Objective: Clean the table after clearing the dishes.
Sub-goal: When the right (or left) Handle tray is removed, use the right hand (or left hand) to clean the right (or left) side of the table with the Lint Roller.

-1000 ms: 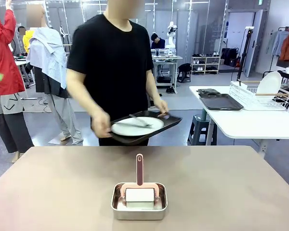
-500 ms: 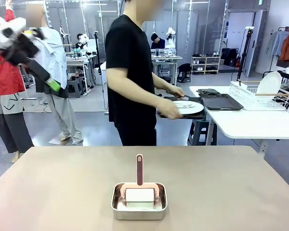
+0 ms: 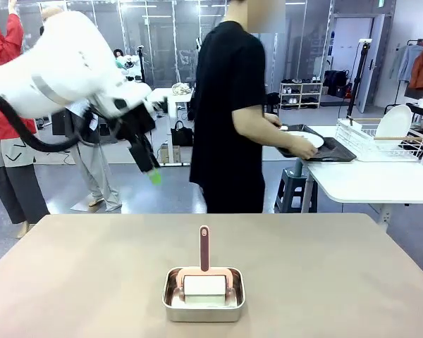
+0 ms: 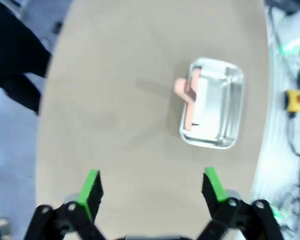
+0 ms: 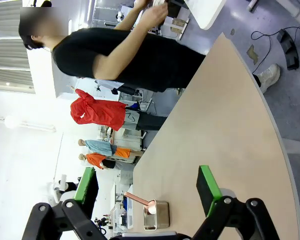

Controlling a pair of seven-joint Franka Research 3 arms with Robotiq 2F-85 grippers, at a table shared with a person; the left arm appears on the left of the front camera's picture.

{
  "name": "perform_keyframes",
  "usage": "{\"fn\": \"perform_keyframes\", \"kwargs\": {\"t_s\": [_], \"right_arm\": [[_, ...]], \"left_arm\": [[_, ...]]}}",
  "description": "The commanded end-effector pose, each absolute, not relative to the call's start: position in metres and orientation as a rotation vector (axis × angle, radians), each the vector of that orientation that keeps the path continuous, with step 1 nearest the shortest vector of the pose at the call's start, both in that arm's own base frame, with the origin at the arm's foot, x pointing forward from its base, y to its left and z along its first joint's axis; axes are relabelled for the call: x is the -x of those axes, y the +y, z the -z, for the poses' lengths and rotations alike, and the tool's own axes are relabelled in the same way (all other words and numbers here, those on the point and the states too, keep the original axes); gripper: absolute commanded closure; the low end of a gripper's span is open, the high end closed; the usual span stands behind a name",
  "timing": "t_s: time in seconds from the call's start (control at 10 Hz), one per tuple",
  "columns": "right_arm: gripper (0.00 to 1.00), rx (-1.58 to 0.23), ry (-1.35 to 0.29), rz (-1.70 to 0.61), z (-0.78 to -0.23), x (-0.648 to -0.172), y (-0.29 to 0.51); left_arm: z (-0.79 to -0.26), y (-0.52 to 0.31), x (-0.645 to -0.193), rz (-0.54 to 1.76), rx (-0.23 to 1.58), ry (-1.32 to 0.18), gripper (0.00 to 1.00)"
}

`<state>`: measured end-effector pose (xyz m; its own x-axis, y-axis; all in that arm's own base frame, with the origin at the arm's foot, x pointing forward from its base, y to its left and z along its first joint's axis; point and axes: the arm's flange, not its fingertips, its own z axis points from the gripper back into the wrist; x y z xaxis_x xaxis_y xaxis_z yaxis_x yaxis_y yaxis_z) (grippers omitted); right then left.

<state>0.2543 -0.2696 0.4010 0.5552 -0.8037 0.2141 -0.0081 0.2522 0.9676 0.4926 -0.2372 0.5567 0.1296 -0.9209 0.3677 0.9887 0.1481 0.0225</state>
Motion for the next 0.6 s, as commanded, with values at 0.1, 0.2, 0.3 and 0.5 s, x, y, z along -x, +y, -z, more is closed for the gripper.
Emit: {"fn": "perform_keyframes", "kwargs": {"t_s": [0.1,0.2,0.3,0.5], "right_arm": [[0.00,-1.204,-0.853,0.615,-0.401,-0.252,-0.266],[0.00,-1.204,-0.853,0.615,-0.401,-0.252,-0.266],[0.00,-1.204,-0.853,0.615,-0.401,-0.252,-0.266],[0.00,-1.204,-0.853,0.615,-0.401,-0.252,-0.266]], "left_arm": [[-0.515,-0.246,-0.484,1.470,0.228,-0.291,0.00],[-0.534,-0.255,-0.486,1.449,0.239,-0.283,0.00],[-0.534,-0.255,-0.486,1.449,0.239,-0.283,0.00],[-0.534,-0.255,-0.486,1.449,0.239,-0.283,0.00]]}}
